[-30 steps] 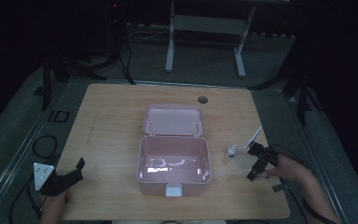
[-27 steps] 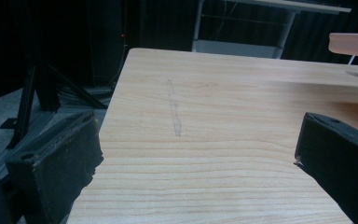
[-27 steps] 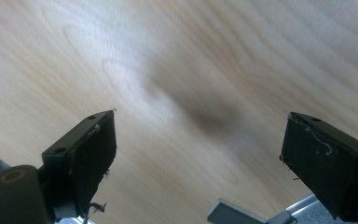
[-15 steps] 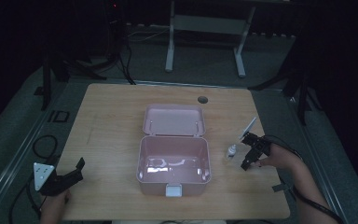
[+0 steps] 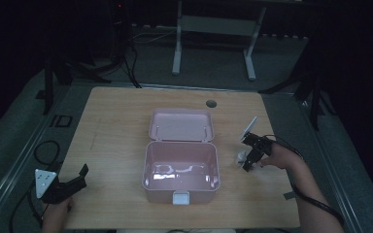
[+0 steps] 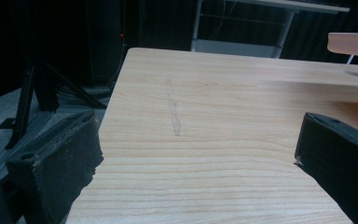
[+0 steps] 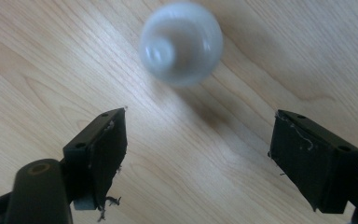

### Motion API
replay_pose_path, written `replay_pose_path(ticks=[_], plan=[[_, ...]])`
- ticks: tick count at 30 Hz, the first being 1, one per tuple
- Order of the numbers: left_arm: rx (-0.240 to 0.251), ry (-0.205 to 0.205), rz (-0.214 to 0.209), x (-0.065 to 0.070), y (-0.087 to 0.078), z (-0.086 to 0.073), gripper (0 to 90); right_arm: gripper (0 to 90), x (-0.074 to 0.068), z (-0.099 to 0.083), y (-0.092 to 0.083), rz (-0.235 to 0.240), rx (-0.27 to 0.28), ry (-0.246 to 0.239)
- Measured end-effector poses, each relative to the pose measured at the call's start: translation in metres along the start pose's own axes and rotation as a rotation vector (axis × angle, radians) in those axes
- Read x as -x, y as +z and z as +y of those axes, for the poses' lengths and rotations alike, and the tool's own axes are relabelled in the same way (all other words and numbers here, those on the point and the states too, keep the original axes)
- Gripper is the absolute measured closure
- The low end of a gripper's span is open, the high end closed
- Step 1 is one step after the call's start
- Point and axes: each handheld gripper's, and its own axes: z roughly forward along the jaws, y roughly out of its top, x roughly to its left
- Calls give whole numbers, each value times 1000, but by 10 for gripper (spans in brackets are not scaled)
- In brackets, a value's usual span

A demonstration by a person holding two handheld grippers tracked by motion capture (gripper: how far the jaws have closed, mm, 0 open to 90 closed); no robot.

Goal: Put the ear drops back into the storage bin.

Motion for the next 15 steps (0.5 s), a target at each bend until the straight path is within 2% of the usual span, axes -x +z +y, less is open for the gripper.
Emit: replay_pose_path(ticks=[1, 6, 10, 15], plan=[[0, 0, -1, 0, 0, 0, 5, 184, -1, 5, 1, 6, -17, -5], [0, 1, -1, 0, 0, 0, 5, 188, -5, 17, 4, 8, -31, -13], [0, 1, -1, 0, 0, 0, 5, 283, -8, 25, 5, -13, -28, -26], [0, 1, -2, 0, 0, 0, 5, 334, -8, 34, 8, -17, -32, -9]])
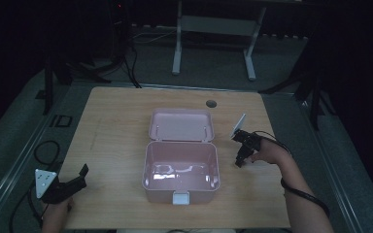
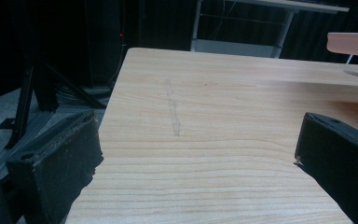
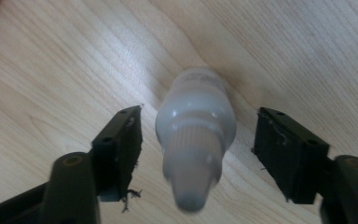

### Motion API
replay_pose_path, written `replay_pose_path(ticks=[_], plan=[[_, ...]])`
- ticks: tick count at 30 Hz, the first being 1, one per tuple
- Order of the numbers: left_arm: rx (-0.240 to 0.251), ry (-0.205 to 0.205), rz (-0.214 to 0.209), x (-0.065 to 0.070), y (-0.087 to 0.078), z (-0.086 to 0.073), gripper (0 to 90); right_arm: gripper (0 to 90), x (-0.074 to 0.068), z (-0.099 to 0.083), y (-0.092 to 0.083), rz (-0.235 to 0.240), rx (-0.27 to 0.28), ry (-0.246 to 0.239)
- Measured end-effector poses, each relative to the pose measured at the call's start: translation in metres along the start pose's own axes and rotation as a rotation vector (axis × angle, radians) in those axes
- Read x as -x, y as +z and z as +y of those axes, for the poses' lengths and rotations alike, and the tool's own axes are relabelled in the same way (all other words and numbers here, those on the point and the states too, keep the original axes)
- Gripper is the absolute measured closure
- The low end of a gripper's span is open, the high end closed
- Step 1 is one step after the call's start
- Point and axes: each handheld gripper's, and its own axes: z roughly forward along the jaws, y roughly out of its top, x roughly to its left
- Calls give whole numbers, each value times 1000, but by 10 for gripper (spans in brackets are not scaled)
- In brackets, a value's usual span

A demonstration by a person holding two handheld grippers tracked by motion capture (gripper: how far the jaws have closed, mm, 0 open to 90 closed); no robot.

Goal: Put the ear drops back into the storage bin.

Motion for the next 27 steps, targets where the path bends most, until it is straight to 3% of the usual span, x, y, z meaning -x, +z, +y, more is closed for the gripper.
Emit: replay_pose_path(ticks=[12, 20, 27], plan=[[-1, 0, -1, 0, 0, 0, 5, 509, 2, 9, 9, 11, -34, 20], [-2, 0, 1, 0, 0, 0, 4, 579, -2, 11, 11, -5, -30, -20], [-2, -1, 1, 0, 0, 0, 5, 595, -8, 6, 7, -40, -34, -109]])
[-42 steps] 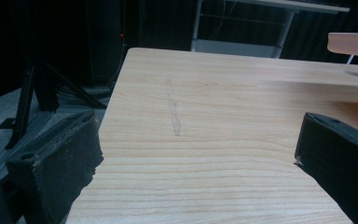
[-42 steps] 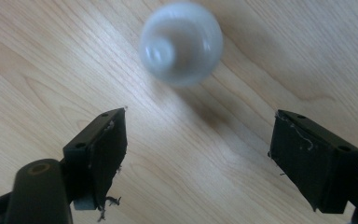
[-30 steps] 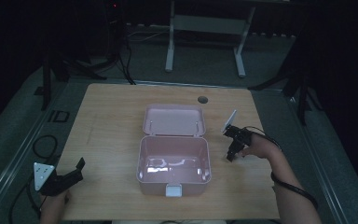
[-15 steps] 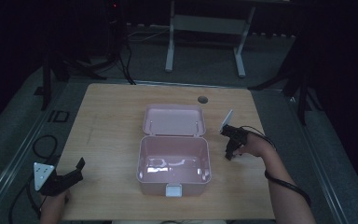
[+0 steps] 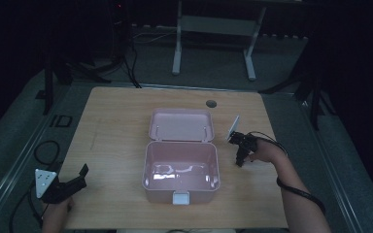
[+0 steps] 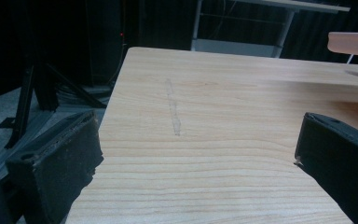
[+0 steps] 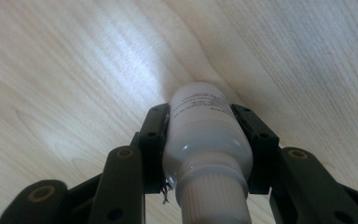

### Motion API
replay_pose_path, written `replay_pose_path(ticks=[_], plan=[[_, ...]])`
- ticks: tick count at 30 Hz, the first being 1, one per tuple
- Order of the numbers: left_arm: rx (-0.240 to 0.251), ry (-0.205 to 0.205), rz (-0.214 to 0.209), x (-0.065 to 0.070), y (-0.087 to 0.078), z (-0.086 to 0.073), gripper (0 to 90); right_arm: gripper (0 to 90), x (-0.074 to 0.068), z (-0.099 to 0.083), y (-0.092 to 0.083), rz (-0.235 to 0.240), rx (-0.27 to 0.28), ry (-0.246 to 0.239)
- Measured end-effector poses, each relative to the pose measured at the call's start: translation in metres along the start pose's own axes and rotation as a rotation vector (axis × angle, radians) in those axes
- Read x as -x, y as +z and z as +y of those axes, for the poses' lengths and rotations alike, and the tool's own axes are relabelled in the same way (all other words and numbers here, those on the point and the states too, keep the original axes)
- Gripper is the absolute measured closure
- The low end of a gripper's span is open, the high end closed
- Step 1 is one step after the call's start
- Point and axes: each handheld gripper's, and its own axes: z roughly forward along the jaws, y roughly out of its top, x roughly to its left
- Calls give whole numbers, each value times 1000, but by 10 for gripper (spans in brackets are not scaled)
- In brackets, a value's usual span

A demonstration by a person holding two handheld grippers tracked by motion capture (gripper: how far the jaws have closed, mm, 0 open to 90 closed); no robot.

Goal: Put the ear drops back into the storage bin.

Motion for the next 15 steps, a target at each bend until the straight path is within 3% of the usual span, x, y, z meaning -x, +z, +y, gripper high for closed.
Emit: replay_pose_path(ticks=[8, 9, 10, 11, 13, 15], plan=[[0, 1, -1, 0, 0, 0, 5, 596, -9, -8, -3, -19, -5, -134], [0, 1, 0, 0, 0, 0, 5, 596, -11, -11, -4, -25, -4, -171], [0, 1, 0, 0, 0, 0, 5, 596, -11, -11, -4, -25, -4, -171], [0, 2, 0, 0, 0, 0, 5, 595, -14, -14, -5, -29, 2, -207], [0, 2, 1, 0, 0, 0, 5, 595, -15, -16, -6, -29, 5, -221], [0, 2, 1, 0, 0, 0, 5, 596, -20, -20, -8, -35, 7, -277]])
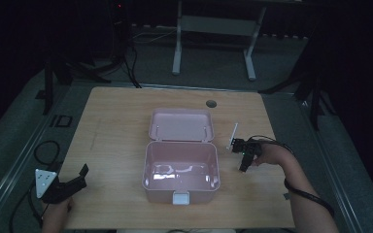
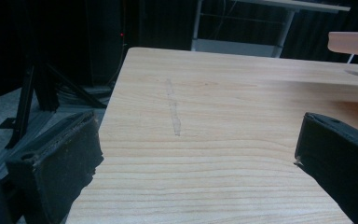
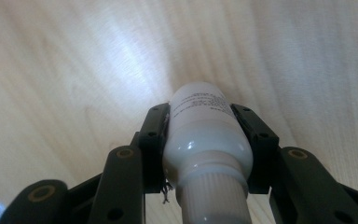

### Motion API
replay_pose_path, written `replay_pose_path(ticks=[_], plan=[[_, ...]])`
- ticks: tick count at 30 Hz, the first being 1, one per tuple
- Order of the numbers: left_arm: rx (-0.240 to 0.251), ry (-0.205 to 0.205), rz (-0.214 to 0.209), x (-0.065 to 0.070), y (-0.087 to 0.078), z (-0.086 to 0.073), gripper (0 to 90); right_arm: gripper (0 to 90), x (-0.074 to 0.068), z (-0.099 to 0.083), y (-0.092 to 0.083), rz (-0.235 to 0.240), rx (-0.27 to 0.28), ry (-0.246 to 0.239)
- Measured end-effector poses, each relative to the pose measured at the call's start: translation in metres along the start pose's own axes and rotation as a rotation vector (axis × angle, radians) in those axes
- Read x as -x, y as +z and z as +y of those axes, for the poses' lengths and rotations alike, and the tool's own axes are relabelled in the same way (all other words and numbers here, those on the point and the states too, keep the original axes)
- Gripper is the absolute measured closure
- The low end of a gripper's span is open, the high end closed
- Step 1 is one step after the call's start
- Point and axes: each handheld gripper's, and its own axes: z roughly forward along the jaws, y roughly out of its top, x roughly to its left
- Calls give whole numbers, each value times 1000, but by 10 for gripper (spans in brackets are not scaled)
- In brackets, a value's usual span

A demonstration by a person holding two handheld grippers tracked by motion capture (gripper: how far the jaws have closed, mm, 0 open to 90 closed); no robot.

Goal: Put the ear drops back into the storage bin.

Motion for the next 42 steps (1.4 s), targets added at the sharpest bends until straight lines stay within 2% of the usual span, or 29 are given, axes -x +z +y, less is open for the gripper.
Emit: replay_pose_path(ticks=[1, 4, 7, 11, 16, 19, 21, 23, 25, 27, 32, 42], plan=[[0, 0, 0, 0, 0, 0, 5, 596, 0, 0, 0, 0, 0, 0], [0, 1, 0, 0, 0, 0, 5, 596, -6, -3, -1, -5, 5, -68], [0, 1, 0, 0, 0, 0, 5, 596, -11, -6, -2, 0, 12, -110], [-1, 1, 0, 0, 0, 0, 5, 597, -16, -8, -2, -3, 8, -149], [0, 1, 1, 0, 0, 0, 5, 596, -29, -10, -2, 7, 26, -252], [0, 1, 1, 0, 0, 0, 4, 596, -33, -10, -2, 1, 33, -275], [0, 2, 1, 0, 0, 0, 5, 596, -40, -11, -3, -11, 19, -319], [-1, 2, 2, 0, 0, 0, 5, 596, -43, -11, -3, -17, 8, -330], [0, 2, 2, 0, 0, 0, 5, 596, -50, -11, -2, -55, -35, -364], [-1, 3, 2, 0, 0, 0, 5, 596, -53, -12, -2, -70, -54, -378], [-1, 3, 3, 0, 0, 0, 5, 597, -61, -12, -1, -74, -79, -399], [-2, 2, 3, 0, 0, 0, 5, 597, -70, -8, -5, -59, -65, -410]])
